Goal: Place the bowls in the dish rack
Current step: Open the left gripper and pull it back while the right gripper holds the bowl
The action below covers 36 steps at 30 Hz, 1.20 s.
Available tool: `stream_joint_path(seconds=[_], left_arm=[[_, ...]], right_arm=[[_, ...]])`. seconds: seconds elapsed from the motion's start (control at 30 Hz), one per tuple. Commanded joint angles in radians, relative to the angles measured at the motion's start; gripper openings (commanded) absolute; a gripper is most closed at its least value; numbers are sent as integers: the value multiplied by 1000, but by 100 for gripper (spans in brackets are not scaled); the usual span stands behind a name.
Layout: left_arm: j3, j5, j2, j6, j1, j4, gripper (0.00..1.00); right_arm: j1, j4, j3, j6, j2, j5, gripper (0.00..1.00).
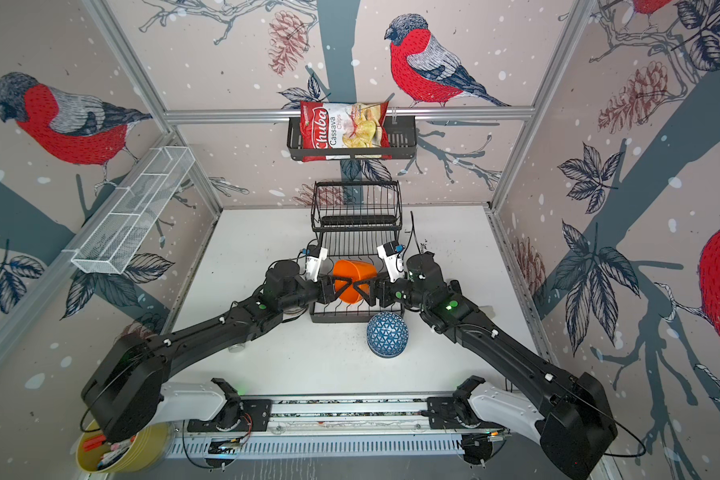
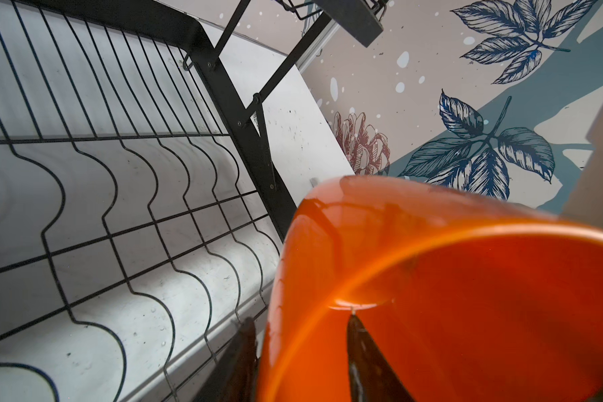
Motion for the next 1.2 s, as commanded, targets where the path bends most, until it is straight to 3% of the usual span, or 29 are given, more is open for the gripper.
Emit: stream_joint_path(seconds=[0.0, 0.27, 0.47, 0.7, 1.17], left_arm=[[10, 7, 1, 16, 1, 41, 51], [18, -6, 0, 22, 0, 18, 78], [25, -58, -25, 43, 0, -47, 89], [49, -212, -115, 94, 1, -228, 96], [-9, -492, -416, 120, 2, -441, 96]], right_arm=[[5, 20, 9, -20, 3, 46, 65], [18, 16, 9, -29, 6, 132, 65], [29, 15, 17, -56, 11, 226, 65], [59, 17, 28, -108, 62, 378, 66], [136, 76, 98, -220, 296, 769, 69]])
